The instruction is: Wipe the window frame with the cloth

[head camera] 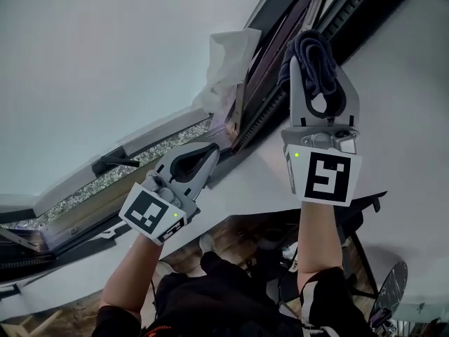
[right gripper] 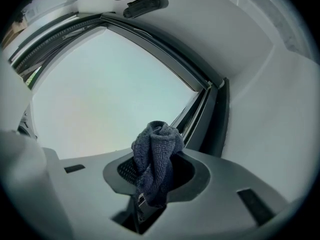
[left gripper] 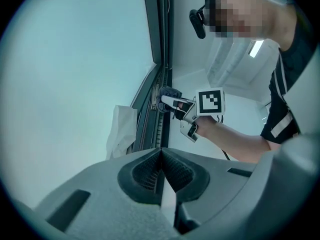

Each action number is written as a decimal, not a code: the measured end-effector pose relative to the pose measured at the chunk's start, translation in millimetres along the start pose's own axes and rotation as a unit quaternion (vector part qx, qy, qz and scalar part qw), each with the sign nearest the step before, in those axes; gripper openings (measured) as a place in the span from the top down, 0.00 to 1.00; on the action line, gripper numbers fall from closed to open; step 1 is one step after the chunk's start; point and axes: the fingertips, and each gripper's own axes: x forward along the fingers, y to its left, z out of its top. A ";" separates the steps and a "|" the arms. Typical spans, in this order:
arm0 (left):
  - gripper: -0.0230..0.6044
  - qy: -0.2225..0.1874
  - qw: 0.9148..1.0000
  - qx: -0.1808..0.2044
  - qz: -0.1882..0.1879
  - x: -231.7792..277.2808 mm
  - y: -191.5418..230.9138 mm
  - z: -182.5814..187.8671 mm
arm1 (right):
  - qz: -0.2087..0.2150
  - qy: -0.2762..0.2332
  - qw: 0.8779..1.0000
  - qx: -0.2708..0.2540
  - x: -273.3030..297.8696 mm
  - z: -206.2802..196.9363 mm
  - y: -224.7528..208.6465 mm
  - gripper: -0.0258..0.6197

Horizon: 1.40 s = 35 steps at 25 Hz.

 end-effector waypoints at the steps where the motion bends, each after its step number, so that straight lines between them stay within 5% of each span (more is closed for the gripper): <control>1: 0.93 0.000 1.000 0.000 0.001 -1.2 1.9 0.2 | -0.001 0.002 1.000 -0.003 0.8 -0.1 0.0 0.80; 20: 0.93 0.025 1.000 -0.018 -0.002 -4.3 -3.1 -27.1 | 0.018 0.036 0.999 -0.029 -3.3 -27.9 27.4 0.80; 35: 0.93 0.048 0.998 -0.033 0.017 -17.7 2.8 -55.3 | 0.045 0.074 0.996 0.020 -10.4 -80.3 69.6 0.80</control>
